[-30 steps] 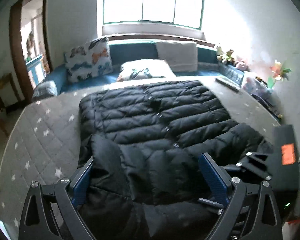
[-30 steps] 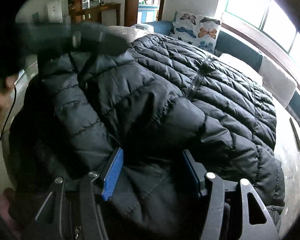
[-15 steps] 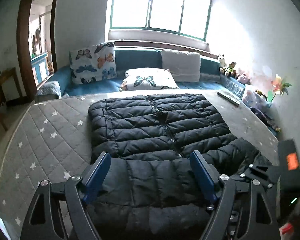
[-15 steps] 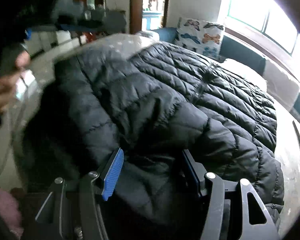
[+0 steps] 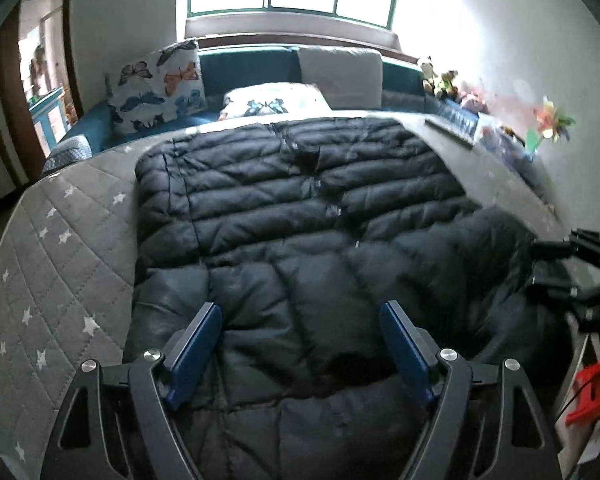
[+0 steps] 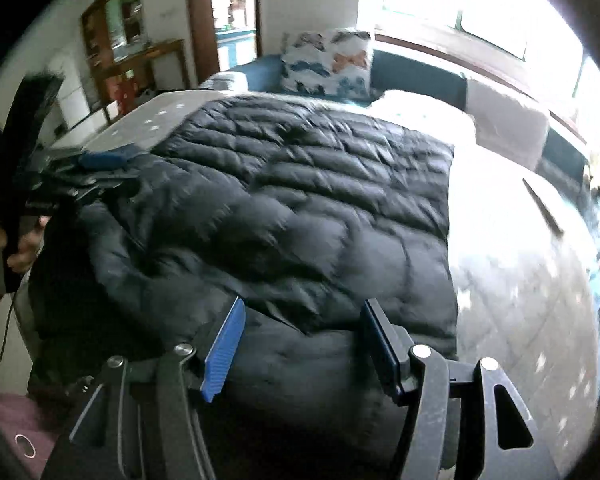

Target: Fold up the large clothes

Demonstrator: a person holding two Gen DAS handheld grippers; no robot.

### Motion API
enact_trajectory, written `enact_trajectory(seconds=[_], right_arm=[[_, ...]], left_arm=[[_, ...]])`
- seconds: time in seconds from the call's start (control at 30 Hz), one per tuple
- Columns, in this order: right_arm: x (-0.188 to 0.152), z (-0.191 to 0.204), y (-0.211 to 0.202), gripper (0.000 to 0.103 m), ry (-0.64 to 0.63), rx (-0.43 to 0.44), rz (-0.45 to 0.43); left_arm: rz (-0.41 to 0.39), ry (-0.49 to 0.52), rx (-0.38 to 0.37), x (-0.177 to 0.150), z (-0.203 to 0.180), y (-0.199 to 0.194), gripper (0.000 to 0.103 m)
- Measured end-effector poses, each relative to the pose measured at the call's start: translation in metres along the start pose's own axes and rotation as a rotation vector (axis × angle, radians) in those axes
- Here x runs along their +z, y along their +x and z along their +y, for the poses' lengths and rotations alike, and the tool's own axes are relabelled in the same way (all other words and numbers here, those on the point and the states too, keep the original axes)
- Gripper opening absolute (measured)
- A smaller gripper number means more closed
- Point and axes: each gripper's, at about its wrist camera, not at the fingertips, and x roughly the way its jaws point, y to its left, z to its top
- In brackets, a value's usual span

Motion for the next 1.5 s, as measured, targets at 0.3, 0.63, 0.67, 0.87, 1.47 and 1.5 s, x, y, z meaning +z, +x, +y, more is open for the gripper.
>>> enact_trajectory(seconds=[0.3,0.63,0.67,0.87,1.47,1.5], right_arm=[[-0.032,-0.014,0.025,0.068,0.088,0.062,-0.043],[-0.035,0.006,-0.036,0.068,0.065,0.005,-0.082],[-0.038,0.011,-0.041,0.068,0.050,-0.002,-0.085],[-0.076,0.039,-0.062,0.068,-0.042,-0.022,-0.037],[-0.158,0.089,-0.048,0.068,-0.270,-0.057,0.071],[-0.159,0.090,-0.046,0.068,-0.275,-0.054,0.071]], left_arm=[[-0.001,0.072,0.048,-0.023,-0.005,0.021,0.088],[0.001,0.118,0.009,-0.044,-0.027,-0.047,0.088],[-0.001,0.140,0.001,-0.052,-0.033,-0.057,0.088],[0.070,0.218,-0.109,-0.110,-0.065,-0.095,0.088],[0.328,0.075,-0.208,-0.181,-0.080,-0.072,0.089],[0.343,0.069,-0.212,-0.183,-0.080,-0.067,0.089]])
